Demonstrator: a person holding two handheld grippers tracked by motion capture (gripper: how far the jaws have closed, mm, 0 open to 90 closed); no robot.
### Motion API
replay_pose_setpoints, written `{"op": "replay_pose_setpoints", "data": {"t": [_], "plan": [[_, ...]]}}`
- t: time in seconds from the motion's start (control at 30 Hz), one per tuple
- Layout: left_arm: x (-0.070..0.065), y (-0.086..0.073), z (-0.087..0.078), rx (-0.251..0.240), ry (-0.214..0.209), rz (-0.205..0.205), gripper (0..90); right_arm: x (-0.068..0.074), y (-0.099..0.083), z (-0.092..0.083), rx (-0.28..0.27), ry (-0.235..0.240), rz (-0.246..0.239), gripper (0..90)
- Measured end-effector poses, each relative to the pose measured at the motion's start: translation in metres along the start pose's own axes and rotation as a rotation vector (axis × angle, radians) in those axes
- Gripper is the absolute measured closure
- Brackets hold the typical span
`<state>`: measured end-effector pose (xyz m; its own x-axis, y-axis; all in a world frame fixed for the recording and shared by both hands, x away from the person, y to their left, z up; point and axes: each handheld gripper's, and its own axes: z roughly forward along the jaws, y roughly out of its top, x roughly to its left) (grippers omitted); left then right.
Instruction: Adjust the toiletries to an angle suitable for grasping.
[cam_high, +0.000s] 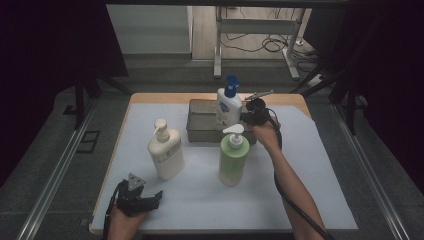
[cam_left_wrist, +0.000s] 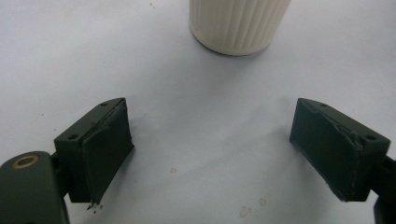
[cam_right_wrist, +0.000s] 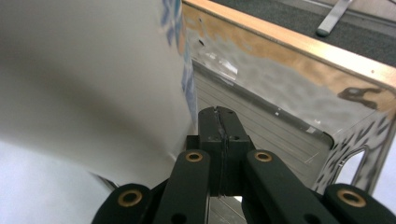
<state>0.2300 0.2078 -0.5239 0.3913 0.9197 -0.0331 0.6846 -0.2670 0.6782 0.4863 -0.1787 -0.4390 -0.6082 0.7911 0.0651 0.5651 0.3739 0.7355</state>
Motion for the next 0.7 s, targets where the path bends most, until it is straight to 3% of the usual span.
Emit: {"op": "replay_pose_setpoints", "data": {"t": [0.13, 0.7], "plan": [[0.0, 0.0, 0.0, 0.0, 0.001, 0.001, 12.1, 0.0, -0.002, 0.005, 0.013, 0.008, 0.015, 89.4], [0.0, 0.0, 0.0, 0.0, 0.0, 0.001, 12.1, 0.013, 0.001, 0.018, 0.035, 0.034, -0.008, 89.4]]}}
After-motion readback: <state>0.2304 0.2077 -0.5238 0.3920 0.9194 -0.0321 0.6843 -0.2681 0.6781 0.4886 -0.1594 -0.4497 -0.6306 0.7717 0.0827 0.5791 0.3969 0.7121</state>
